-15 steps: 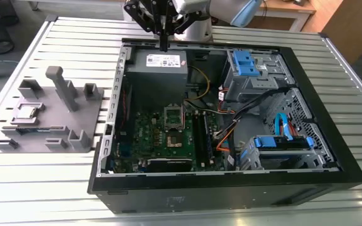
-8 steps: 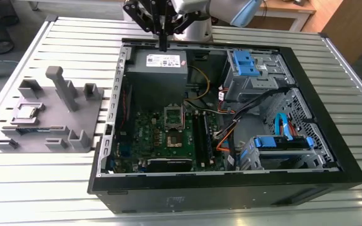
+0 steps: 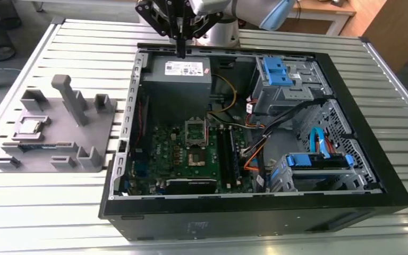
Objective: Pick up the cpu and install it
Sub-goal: 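Reach for the cpu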
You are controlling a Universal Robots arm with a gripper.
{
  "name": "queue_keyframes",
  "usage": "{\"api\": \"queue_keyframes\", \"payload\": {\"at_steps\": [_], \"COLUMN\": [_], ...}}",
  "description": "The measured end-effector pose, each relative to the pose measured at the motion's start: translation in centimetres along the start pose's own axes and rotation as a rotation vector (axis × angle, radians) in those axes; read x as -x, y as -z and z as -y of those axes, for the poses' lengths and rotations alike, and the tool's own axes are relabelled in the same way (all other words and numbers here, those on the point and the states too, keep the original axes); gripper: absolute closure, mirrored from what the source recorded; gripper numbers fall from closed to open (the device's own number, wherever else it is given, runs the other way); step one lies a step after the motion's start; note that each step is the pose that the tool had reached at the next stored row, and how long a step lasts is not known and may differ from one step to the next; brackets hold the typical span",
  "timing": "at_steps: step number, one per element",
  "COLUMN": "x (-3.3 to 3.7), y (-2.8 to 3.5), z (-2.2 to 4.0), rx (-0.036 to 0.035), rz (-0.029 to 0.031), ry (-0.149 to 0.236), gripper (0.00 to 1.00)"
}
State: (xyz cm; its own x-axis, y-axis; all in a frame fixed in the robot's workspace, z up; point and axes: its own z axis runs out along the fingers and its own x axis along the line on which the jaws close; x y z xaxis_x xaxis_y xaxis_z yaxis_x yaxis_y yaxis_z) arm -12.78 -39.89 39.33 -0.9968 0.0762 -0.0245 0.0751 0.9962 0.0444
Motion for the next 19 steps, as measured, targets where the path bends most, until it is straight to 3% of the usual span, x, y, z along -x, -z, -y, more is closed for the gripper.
{"api": "queue_keyframes", "payload": {"at_steps": [19], "x": [-0.76], "y": [0.02], "z": [0.06], "rx": [0.0000], "rz": [0.0002], "ry": [0.000], "gripper": [0.89]}}
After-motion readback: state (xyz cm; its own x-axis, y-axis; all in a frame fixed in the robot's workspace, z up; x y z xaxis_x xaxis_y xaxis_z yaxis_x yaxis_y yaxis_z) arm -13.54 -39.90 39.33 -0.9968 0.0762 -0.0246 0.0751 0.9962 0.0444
